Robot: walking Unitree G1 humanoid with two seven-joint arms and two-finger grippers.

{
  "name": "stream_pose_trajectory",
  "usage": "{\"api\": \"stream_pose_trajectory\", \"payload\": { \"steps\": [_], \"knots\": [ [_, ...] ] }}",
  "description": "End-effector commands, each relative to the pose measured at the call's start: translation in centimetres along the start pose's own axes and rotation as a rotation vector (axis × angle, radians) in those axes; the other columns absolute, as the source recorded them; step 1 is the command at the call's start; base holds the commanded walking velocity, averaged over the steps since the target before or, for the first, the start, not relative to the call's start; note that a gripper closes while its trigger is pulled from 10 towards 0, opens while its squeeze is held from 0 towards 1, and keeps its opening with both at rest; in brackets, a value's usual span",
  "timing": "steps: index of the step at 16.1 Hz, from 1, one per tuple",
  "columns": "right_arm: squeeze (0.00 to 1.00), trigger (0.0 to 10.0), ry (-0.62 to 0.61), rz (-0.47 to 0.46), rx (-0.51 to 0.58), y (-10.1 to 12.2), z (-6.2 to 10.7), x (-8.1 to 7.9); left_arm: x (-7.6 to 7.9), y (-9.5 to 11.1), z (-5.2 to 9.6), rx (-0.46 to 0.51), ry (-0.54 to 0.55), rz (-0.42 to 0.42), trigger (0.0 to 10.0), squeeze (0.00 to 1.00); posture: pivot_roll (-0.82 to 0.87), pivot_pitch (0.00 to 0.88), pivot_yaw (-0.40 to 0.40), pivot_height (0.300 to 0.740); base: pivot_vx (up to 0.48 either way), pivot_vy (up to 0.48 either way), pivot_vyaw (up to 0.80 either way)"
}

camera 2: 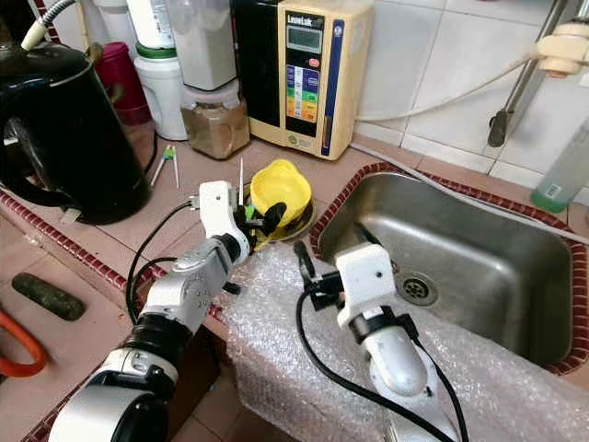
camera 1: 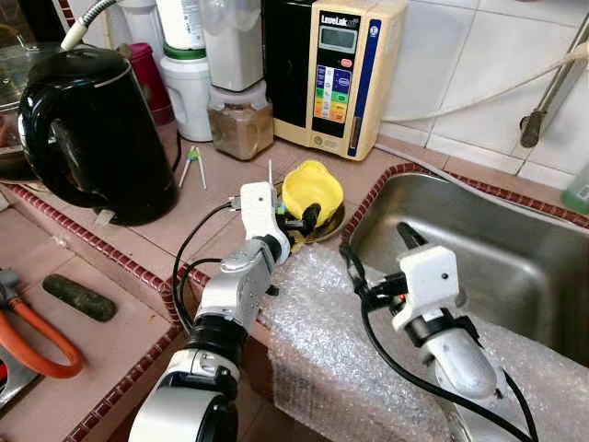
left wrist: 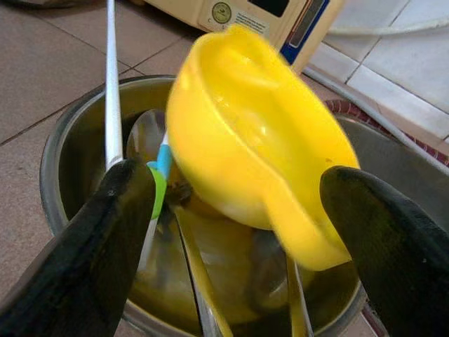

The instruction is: Kitchen organization

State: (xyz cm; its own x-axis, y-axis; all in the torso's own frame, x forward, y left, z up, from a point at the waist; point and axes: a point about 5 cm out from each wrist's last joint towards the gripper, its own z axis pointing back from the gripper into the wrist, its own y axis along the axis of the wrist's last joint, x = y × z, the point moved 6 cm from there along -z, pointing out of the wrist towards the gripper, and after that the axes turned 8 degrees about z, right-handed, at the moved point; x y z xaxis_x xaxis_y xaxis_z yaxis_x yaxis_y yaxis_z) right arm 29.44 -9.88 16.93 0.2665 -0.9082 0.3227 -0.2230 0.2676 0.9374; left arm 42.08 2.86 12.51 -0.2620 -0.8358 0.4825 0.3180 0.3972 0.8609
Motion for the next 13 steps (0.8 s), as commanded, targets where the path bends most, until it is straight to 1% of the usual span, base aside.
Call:
{"api": "stream_pose_trajectory", "payload": {
  "steps": [1,2,3,4,7,8,10,13],
  "knots": [
    [0.0,10.0,0.011,-0.007,0.02,0.7,-0.1,-0.1,1.2,-0.2,-0.4,-0.01,-0.016,-0.001,4.4,0.0,-0.05,0.0,-0.005,0.74,0.0,0.0,0.0],
    [0.0,10.0,0.017,-0.009,0.023,0.8,-0.1,-0.2,1.2,-0.4,-0.5,-0.02,-0.013,-0.001,1.2,0.0,-0.05,0.0,-0.004,0.74,0.0,0.0,0.0],
    [0.0,10.0,0.019,-0.009,0.022,0.8,-0.1,-0.2,1.2,-0.4,-0.5,-0.023,-0.015,-0.011,0.4,0.0,-0.05,0.0,-0.005,0.74,0.0,0.0,0.0],
    [0.0,10.0,0.021,-0.012,0.018,0.7,-0.1,-0.2,1.0,-0.5,-0.5,-0.022,-0.006,-0.009,0.0,0.0,-0.05,0.0,-0.005,0.74,0.0,0.0,0.0],
    [0.0,10.0,0.025,-0.012,0.014,0.7,-0.1,-0.4,0.7,-0.5,-0.6,-0.026,0.005,-0.026,0.0,0.0,-0.05,0.0,0.0,0.74,0.0,0.0,0.0],
    [0.0,10.0,0.021,-0.014,0.014,0.7,-0.2,-0.3,0.3,-0.3,-0.6,-0.025,0.021,-0.027,0.0,0.0,-0.05,0.0,0.003,0.74,0.0,0.0,0.0],
    [0.0,10.0,0.021,-0.015,0.014,0.7,-0.2,-0.3,0.1,0.0,-0.5,-0.02,0.031,-0.042,0.0,0.0,-0.05,0.0,0.004,0.74,0.0,0.0,0.0],
    [0.0,10.0,0.02,-0.019,0.009,0.5,-0.3,-0.4,-0.6,0.7,-0.4,0.017,0.052,-0.062,0.0,0.0,-0.04,0.0,0.005,0.74,0.0,0.0,0.0]
  ]
}}
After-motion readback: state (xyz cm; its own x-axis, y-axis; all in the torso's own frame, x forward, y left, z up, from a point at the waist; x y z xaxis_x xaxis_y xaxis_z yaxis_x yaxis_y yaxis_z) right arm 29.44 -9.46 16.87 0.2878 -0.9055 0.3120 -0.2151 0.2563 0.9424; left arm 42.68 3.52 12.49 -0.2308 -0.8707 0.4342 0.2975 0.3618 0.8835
